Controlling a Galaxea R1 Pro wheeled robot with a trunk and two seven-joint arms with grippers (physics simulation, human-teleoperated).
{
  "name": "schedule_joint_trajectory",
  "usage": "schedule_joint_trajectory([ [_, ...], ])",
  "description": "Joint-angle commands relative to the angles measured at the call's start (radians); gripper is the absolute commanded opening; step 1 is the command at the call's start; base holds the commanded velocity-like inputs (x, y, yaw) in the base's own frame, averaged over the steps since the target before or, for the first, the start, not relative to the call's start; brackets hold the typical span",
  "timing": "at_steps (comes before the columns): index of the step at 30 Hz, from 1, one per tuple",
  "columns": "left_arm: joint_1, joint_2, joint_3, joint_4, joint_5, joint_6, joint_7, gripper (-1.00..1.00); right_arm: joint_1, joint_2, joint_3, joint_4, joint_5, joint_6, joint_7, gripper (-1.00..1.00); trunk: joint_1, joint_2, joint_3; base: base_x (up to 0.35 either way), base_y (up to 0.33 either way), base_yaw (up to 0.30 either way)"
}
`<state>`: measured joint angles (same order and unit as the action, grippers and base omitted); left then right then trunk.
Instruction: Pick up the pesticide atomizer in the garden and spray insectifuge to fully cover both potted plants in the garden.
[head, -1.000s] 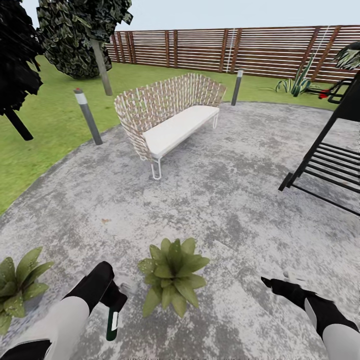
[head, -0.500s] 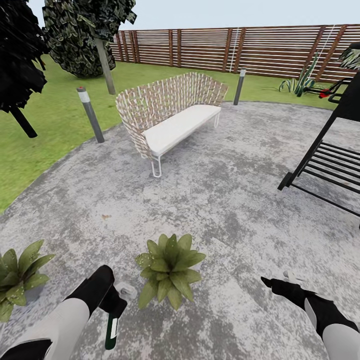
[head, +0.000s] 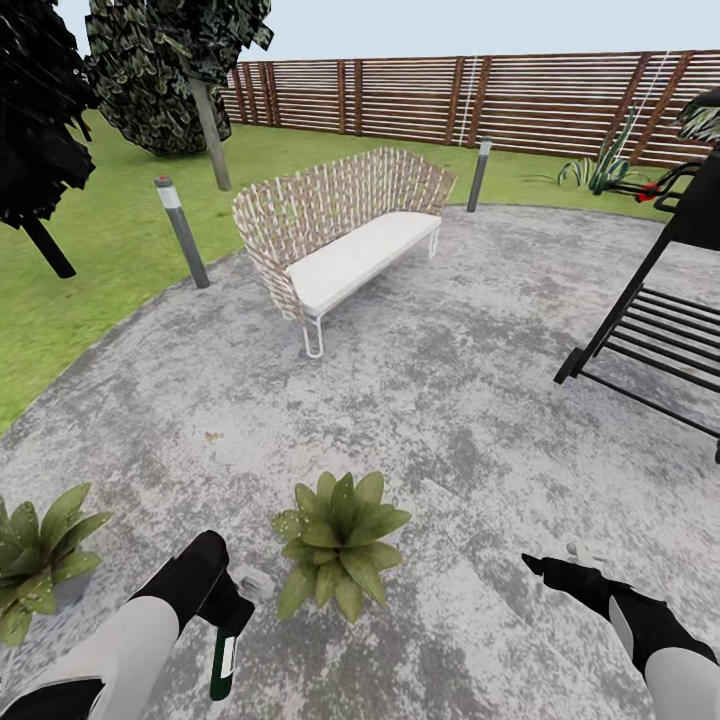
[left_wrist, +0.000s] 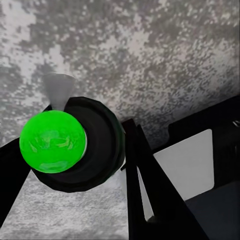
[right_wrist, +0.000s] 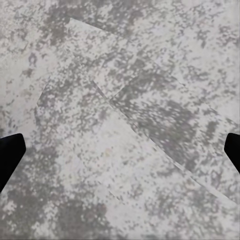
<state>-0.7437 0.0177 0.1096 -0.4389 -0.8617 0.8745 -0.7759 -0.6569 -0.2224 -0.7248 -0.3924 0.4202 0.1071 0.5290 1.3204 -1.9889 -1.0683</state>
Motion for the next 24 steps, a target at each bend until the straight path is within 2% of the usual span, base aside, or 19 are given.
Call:
schedule_joint_trajectory([
  [1,0.000,-0.001,0.007,-0.001,-0.011,0.003,-0.010,-1.00,-0.001,0.001,-0.008,-0.002,0.005,0.006,0.008,1.00,-0.004,0.007,0.002,0.000,0.000,0.000],
  [9,0.000,-0.001,0.007,-0.001,-0.011,0.003,-0.010,-1.00,-0.001,0.001,-0.008,-0.002,0.005,0.006,0.008,1.00,-0.035,0.063,0.027,0.000,0.000,0.000],
  [20,0.000,-0.001,0.007,-0.001,-0.011,0.003,-0.010,-1.00,0.000,0.001,-0.008,-0.002,0.005,0.003,0.008,1.00,-0.035,0.063,0.013,0.000,0.000,0.000],
  [24,0.000,-0.001,0.006,-0.001,-0.011,0.004,-0.011,-1.00,0.000,0.001,-0.008,-0.002,0.005,0.003,0.008,1.00,-0.035,0.063,0.012,0.164,0.000,0.000],
])
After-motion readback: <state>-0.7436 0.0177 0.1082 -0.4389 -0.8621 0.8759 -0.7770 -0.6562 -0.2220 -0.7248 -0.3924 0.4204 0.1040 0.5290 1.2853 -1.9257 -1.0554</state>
